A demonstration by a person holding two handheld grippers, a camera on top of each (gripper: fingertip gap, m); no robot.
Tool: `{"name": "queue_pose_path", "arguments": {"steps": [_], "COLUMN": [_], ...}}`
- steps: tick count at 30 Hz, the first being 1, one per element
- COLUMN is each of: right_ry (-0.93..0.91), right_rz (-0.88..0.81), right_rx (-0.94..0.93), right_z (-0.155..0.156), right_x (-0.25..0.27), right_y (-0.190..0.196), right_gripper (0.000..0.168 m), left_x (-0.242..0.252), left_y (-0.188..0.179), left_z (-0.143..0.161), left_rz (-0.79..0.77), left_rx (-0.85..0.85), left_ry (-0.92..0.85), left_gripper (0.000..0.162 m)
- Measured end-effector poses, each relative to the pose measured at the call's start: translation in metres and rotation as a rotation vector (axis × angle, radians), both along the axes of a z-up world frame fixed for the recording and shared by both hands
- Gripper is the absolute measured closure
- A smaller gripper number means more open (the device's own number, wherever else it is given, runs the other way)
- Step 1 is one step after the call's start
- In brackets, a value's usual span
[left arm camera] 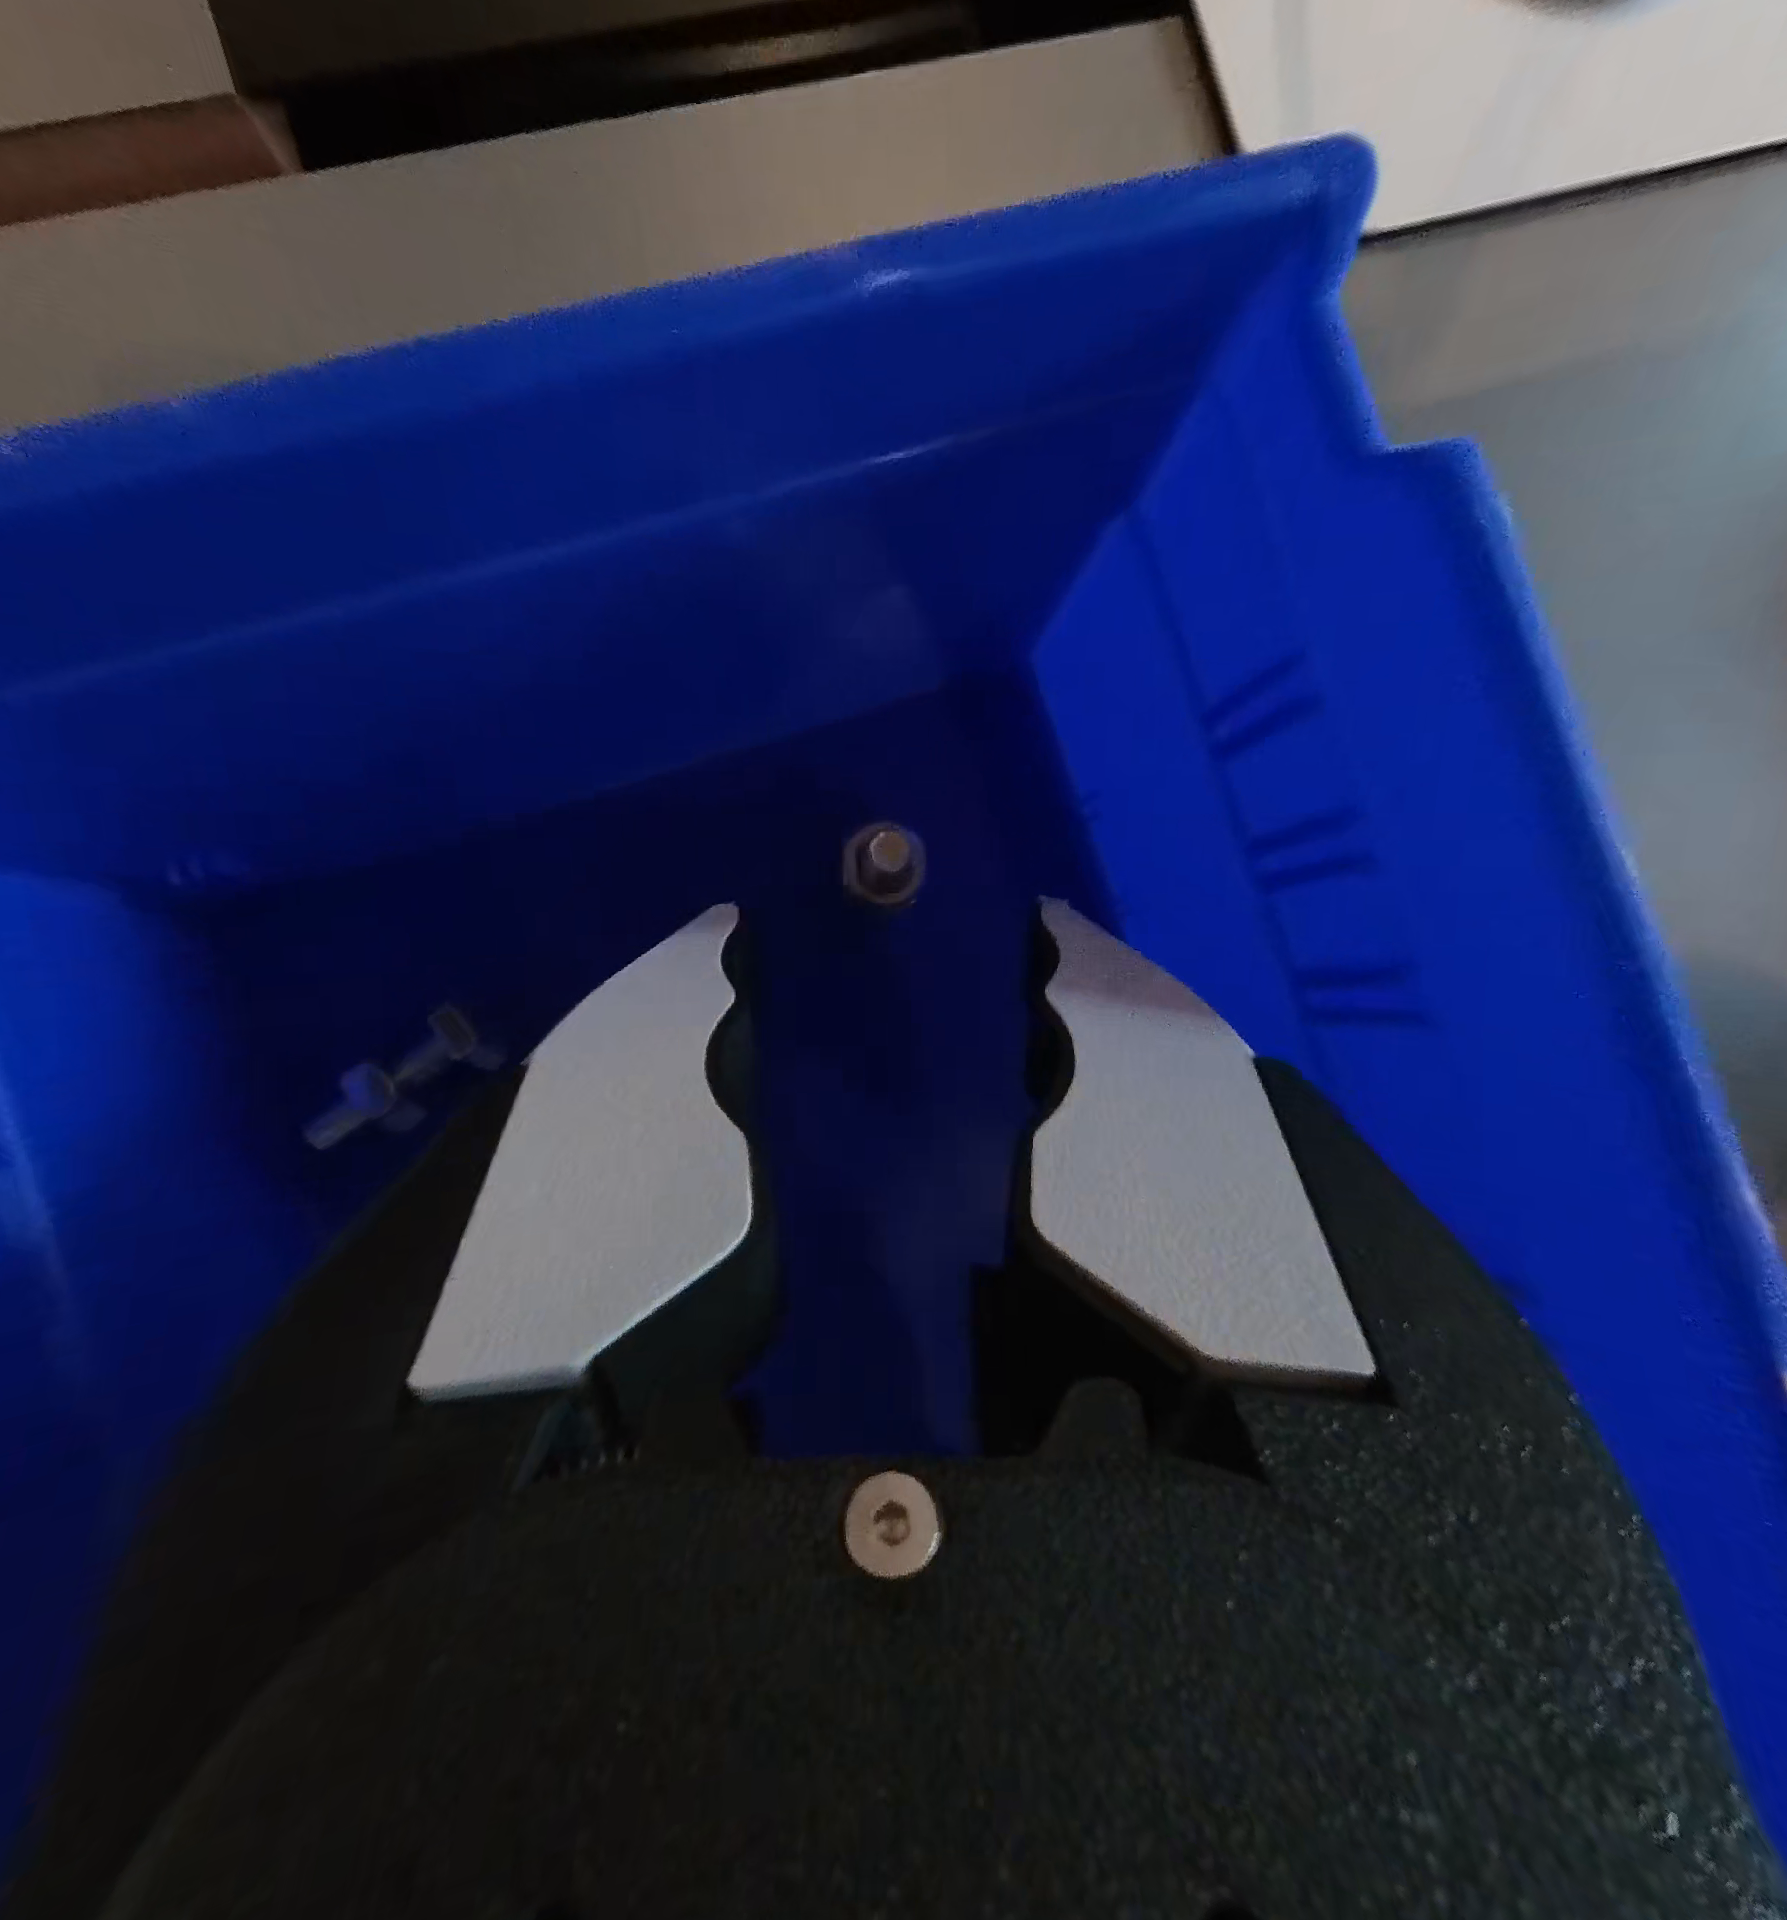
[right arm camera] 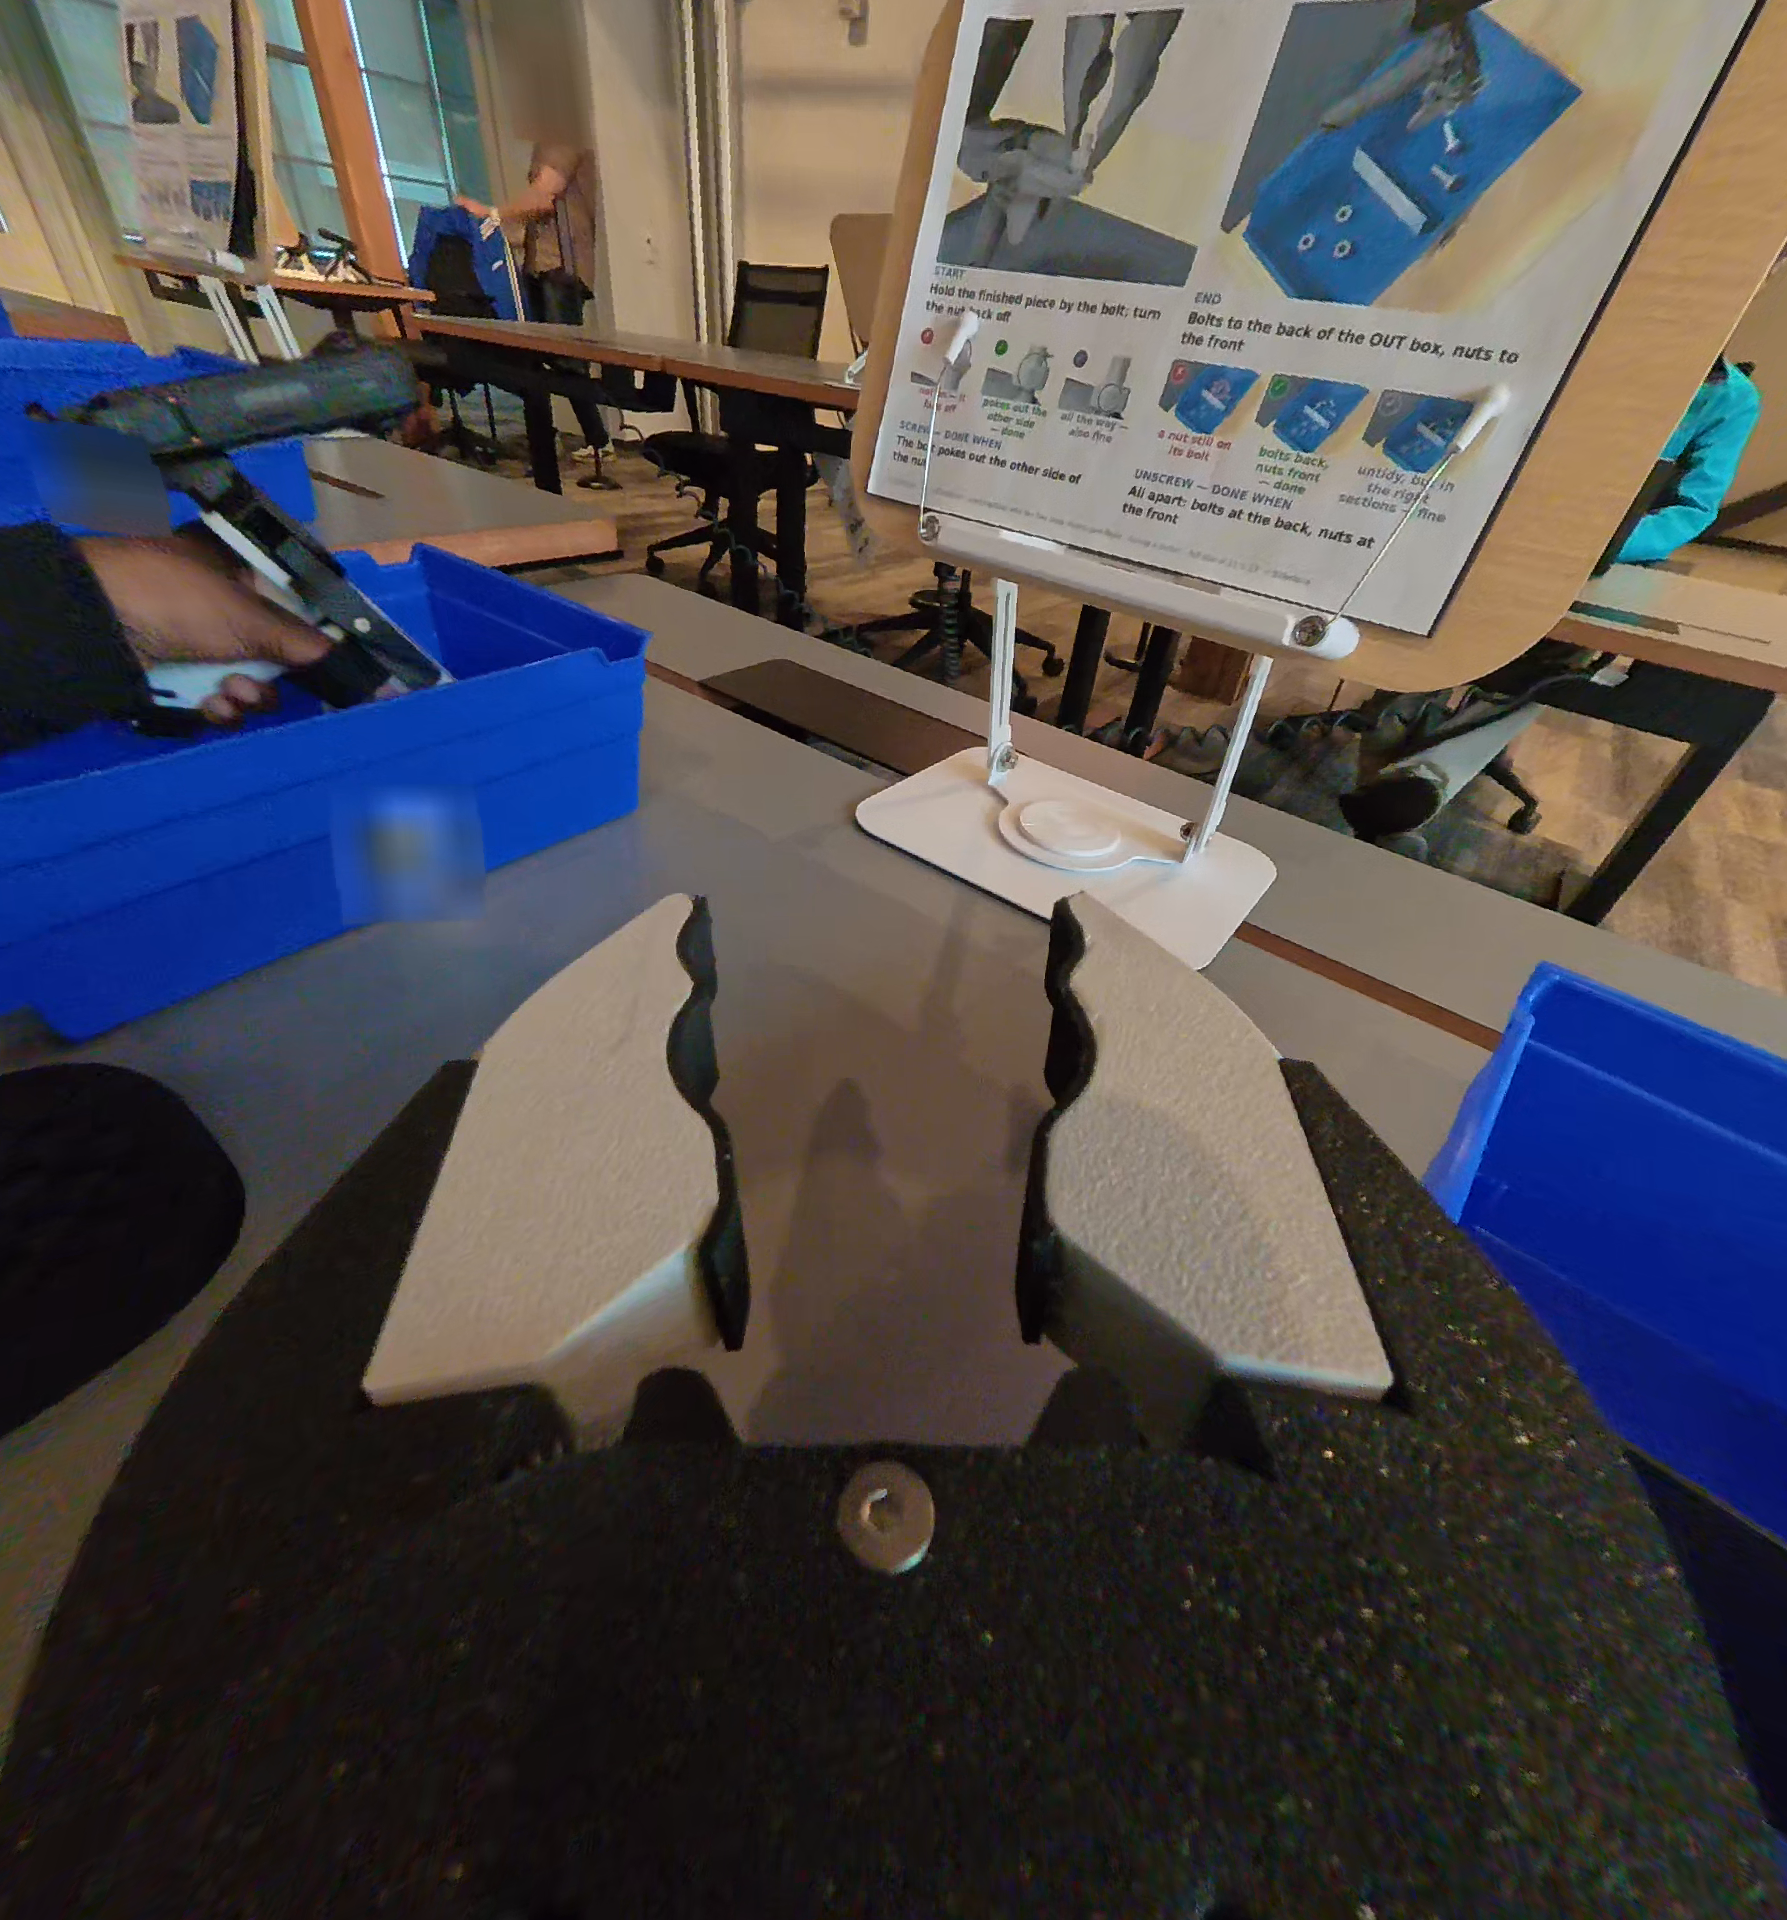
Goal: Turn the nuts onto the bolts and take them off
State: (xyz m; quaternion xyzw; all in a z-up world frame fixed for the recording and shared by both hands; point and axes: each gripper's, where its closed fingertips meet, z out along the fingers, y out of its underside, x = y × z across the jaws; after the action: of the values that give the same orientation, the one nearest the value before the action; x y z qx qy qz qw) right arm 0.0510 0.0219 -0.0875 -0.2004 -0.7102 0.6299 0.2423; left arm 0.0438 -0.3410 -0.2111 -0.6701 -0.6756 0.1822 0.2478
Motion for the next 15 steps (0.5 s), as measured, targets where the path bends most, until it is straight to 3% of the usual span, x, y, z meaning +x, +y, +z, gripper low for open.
{"name": "queue_pose_path", "arguments": {"steps": [8,10,12,15], "right_ry": [-0.003,-0.004,-0.004,-0.004], "right_rz": [0.005,0.006,0.007,0.006], "right_rx": [0.008,0.007,0.007,0.010], "right_z": [-0.001,-0.001,-0.001,-0.002], "right_x": [0.000,0.000,0.000,0.000], "right_y": [-0.001,-0.001,-0.001,-0.001], "right_gripper": [0.108,0.108,0.108,0.108], "left_x": [-0.011,-0.012,-0.013,-0.015], "left_y": [0.002,0.002,0.002,0.002], "left_z": [-0.025,-0.030,-0.030,-0.030], "left_rz": [-0.021,-0.035,-0.046,-0.052], "left_rx": [-0.022,-0.042,-0.055,-0.050], "left_ry": [0.031,0.037,0.069,0.113], "left_gripper": [0.114,0.123,0.143,0.143]}}
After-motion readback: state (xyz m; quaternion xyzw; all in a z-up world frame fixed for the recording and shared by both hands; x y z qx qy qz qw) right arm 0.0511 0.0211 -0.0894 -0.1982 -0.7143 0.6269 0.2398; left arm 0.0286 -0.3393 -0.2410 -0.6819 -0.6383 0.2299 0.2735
